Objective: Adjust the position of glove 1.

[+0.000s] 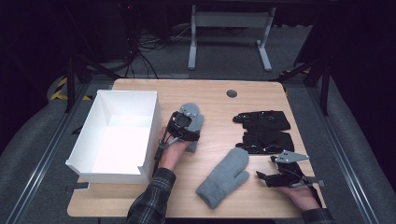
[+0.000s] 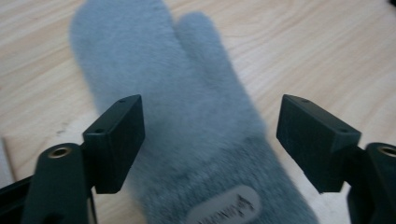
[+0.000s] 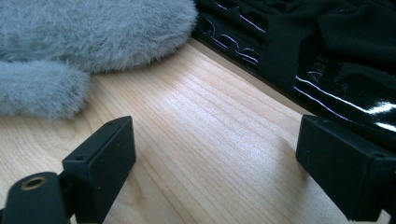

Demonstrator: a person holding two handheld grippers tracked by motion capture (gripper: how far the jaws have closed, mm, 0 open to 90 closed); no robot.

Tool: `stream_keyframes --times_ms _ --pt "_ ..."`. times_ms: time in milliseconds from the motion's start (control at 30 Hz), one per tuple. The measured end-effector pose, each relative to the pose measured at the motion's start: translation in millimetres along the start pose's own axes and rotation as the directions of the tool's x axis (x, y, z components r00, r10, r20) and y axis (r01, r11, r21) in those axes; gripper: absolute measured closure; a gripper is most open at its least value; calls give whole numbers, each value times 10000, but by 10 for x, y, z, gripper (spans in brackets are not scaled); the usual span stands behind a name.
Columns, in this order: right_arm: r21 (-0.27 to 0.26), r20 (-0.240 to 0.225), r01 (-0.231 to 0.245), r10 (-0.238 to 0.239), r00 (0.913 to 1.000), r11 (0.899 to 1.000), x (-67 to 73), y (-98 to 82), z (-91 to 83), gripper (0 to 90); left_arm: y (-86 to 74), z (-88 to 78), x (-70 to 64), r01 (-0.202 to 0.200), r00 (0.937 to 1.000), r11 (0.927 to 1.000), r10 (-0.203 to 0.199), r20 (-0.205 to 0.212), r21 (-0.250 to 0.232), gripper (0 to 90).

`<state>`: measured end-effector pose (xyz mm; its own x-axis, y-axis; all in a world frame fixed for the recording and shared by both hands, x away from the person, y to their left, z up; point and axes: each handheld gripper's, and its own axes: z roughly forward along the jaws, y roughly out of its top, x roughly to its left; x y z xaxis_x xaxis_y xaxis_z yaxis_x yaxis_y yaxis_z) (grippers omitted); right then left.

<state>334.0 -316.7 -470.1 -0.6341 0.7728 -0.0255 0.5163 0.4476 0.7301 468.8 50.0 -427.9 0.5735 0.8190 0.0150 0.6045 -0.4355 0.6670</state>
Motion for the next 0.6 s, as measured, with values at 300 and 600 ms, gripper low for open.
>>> stream_keyframes --times_ms 300,600 --pt "7 -5 -2 2 10000 10000 0 0 -1 125 -28 143 99 538 9986 9977 -537 -30 406 426" --pt "6 -3 0 0 10000 10000 0 0 0 125 -45 176 103 500 9987 9965 -508 98 670 703"
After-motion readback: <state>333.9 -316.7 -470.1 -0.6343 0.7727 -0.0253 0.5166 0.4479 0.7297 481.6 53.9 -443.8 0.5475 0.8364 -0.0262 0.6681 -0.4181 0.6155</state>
